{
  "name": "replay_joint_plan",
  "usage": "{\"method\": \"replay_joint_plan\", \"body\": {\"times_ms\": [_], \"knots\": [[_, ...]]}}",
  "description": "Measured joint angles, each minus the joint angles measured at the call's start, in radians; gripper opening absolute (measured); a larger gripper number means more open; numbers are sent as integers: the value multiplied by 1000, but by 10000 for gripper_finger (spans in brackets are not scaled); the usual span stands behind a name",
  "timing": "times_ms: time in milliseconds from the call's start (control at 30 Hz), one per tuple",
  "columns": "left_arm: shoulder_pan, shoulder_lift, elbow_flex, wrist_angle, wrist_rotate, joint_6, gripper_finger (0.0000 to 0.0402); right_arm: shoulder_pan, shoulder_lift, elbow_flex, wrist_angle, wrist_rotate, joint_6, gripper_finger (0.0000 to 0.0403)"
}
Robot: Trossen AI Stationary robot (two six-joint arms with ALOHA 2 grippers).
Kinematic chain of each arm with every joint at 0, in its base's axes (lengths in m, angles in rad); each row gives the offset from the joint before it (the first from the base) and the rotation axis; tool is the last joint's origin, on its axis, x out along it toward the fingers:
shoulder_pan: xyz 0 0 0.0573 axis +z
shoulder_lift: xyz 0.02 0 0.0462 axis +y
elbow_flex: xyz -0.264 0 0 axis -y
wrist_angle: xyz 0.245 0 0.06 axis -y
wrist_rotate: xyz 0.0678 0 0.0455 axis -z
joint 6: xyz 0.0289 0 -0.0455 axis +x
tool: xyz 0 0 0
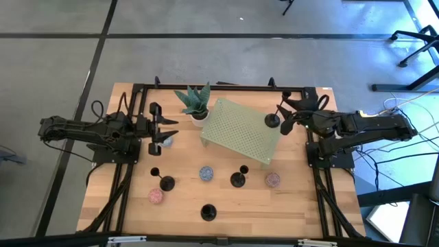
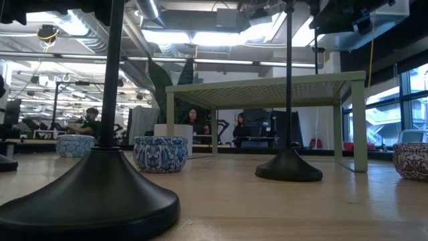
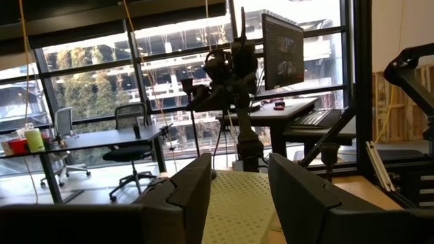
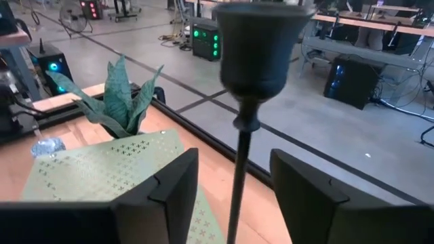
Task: Stock candles and holders on shelf
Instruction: Align the black candle holder with the other black candle holder on the shelf
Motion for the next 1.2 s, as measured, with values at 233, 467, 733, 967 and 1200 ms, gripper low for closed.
{"method": "replay_joint_plan", "body": {"times_ms": [233, 467, 733, 967, 1200], "knots": [[0, 0, 0, -8, 0, -23, 143, 4, -51, 0, -14, -16, 3, 202], [0, 4, 0, -19, 11, -49, 143, 50, -102, 1, -16, -232, 90, 202], [0, 43, 0, -27, 169, -50, 143, 123, -108, 1, -62, -628, 161, 202], [0, 86, 0, 12, 198, -50, 143, 255, 68, 2, 15, -831, 152, 202], [0, 113, 0, 64, 198, -50, 143, 370, 312, 2, 35, -714, 126, 202]]}}
